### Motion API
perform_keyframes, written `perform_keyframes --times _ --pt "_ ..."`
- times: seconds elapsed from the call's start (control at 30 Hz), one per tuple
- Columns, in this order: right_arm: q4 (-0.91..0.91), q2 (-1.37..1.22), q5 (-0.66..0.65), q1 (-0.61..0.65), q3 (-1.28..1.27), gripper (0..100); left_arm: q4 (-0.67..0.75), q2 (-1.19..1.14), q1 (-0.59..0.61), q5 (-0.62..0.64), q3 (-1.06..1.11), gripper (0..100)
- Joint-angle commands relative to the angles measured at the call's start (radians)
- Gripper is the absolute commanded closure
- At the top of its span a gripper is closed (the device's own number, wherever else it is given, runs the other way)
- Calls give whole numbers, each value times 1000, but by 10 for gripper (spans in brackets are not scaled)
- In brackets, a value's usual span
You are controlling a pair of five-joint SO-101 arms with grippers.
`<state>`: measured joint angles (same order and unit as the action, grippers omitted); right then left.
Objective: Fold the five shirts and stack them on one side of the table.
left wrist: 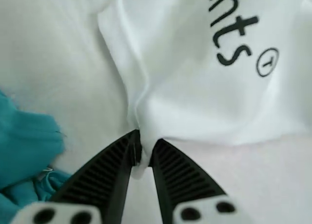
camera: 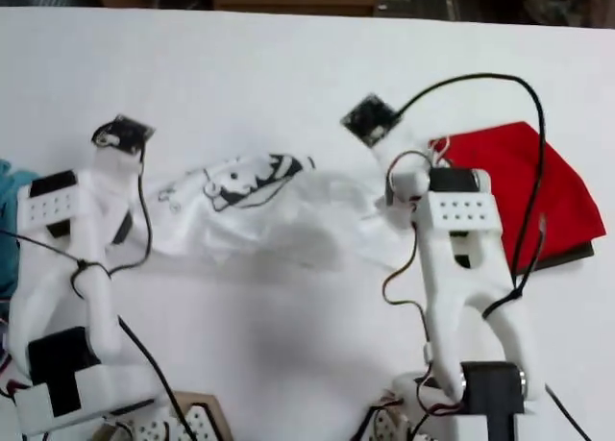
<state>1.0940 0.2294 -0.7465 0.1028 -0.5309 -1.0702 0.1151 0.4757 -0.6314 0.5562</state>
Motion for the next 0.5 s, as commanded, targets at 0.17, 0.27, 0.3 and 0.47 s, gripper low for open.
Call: perform_keyframes --times 0.17,0.27,0.3,0.47 --pt "8 74 -120 133 -198 683 15 -5 8 0 -56 979" --pt "22 97 -348 150 -282 683 15 -5 8 0 -61 979" --pt "35 101 -425 130 -281 683 15 -6 8 0 -61 979" --pt "33 97 -552 76 -160 683 15 -6 8 0 -61 979"
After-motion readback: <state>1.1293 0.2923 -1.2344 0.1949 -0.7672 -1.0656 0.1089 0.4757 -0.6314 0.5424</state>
